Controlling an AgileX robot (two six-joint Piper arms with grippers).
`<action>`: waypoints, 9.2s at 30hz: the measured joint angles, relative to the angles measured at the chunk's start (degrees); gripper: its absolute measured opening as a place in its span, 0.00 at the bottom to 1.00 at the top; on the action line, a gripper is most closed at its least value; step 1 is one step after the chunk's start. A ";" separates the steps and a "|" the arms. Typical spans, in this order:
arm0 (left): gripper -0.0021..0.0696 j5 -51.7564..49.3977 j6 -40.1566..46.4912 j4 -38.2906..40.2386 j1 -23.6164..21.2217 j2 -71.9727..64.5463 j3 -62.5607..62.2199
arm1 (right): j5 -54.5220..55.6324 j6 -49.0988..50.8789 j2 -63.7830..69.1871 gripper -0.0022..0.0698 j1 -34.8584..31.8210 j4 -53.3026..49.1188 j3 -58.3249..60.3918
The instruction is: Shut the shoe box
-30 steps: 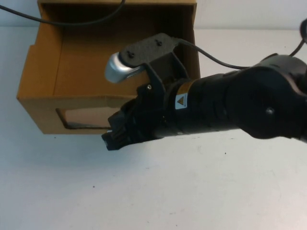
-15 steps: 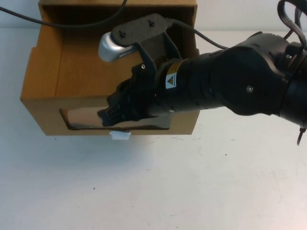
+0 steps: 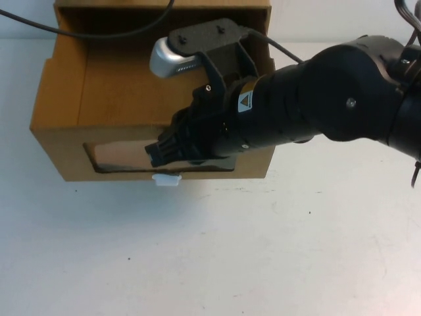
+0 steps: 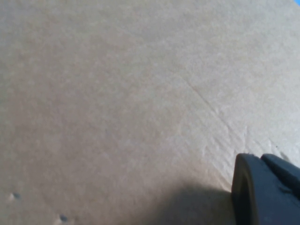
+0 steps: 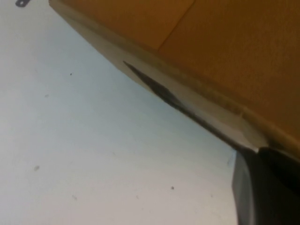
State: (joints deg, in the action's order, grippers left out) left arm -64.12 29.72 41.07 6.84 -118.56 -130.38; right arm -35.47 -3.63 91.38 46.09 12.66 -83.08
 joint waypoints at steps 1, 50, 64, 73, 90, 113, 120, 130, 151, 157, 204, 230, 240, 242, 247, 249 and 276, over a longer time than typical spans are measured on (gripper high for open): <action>0.02 -0.10 0.00 0.00 0.00 0.00 0.00 | -0.51 -0.92 0.13 0.01 -0.07 1.18 0.00; 0.02 -0.75 0.00 0.22 0.00 0.00 -0.07 | 5.13 -11.32 11.71 0.01 -4.33 10.42 -14.70; 0.02 -0.88 0.00 0.22 0.00 0.00 -0.07 | 7.05 -11.32 16.68 0.01 -7.91 11.51 -21.45; 0.02 -1.01 0.00 0.22 0.00 0.00 -0.07 | 5.62 -11.32 21.81 0.01 -10.63 13.83 -28.38; 0.02 -1.14 0.00 0.34 0.00 0.00 -0.07 | -4.00 -13.90 18.90 0.01 -12.99 13.93 -30.30; 0.02 -1.68 0.00 0.34 0.00 0.00 -0.13 | -4.00 -12.88 20.58 0.01 -16.73 14.03 -30.42; 0.02 -1.67 0.00 0.45 0.00 0.00 -0.13 | -1.06 -12.88 21.98 0.01 -16.73 14.50 -30.78; 0.02 -1.93 0.00 0.91 0.00 0.00 -0.13 | 1.25 -12.62 23.39 0.01 -17.45 17.51 -30.87; 0.02 -8.16 0.00 -8.11 -0.73 10.30 -8.53 | -17.97 -9.80 8.45 0.01 -18.95 8.44 -30.50; 0.02 -4.89 -0.08 -9.93 -4.26 21.48 3.39 | -22.81 0.41 -4.30 0.01 -18.95 -6.35 -20.00; 0.02 60.21 20.92 9.12 -5.09 111.57 130.76 | 40.17 20.44 -66.92 0.01 -18.95 -11.14 72.94; 0.02 54.35 20.82 9.24 -5.09 111.48 131.86 | 34.10 13.11 -68.76 0.01 -20.68 -11.89 73.23; 0.02 54.22 20.82 9.24 -5.09 111.48 131.86 | 30.25 4.47 -88.24 0.01 -39.39 -12.66 83.50; 0.02 54.22 20.82 9.24 -5.09 111.48 131.86 | 29.05 4.47 -90.96 0.01 -41.15 -12.66 84.40; 0.02 54.12 20.82 9.24 -5.09 111.48 131.86 | 24.74 4.38 -91.82 0.01 -42.29 -12.66 84.64; 0.02 54.12 20.82 9.24 -5.09 111.48 131.86 | 21.24 4.38 -91.82 0.01 -42.29 -12.66 84.64; 0.02 54.12 20.82 9.24 -5.09 111.48 131.86 | 15.14 4.25 -91.82 0.01 -42.29 -12.66 84.64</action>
State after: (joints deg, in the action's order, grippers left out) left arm -10.01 50.54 50.31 1.75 -7.08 1.48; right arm -20.32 0.62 -0.44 3.80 0.00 1.56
